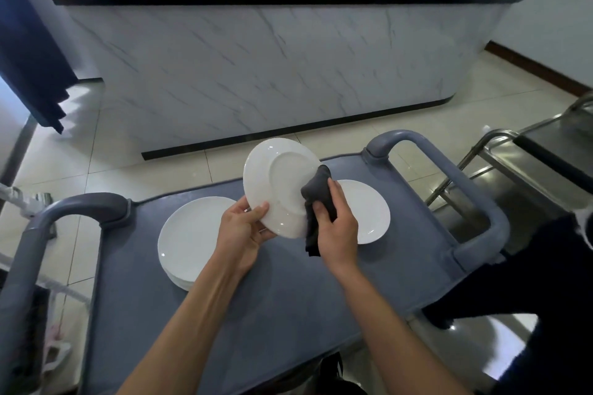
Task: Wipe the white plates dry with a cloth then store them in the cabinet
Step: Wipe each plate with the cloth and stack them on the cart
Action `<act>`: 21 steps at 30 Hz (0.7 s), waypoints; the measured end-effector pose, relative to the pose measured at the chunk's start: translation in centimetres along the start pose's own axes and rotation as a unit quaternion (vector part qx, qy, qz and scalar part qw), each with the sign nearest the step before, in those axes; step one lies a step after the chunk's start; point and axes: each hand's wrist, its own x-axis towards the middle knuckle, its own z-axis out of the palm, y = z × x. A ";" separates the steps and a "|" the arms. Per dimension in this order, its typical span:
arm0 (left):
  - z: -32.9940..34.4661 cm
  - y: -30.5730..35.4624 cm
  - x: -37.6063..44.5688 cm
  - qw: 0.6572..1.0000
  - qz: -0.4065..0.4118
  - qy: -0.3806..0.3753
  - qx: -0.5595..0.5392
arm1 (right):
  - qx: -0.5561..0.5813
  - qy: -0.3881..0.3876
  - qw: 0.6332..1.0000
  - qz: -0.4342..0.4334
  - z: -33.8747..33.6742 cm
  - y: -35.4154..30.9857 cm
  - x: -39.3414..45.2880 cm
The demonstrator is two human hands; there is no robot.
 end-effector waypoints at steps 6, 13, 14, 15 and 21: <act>-0.3 0.0 -0.3 0.999 0.014 -0.029 0.027 | 0.003 0.001 1.000 0.021 -0.7 -0.1 1.7; -1.3 0.2 0.0 0.996 0.008 -0.071 0.047 | -0.016 -0.024 1.000 0.005 -1.7 -0.7 3.6; -1.4 0.3 0.1 0.996 0.008 -0.077 0.051 | -0.017 -0.030 0.999 0.002 -1.8 -0.8 3.8; -1.5 0.3 0.2 0.995 0.006 -0.080 0.056 | -0.021 -0.035 0.999 -0.002 -1.9 -0.9 4.0; -1.9 0.4 0.2 0.990 -0.006 -0.112 0.091 | -0.048 -0.058 0.997 -0.028 -1.8 -1.5 5.0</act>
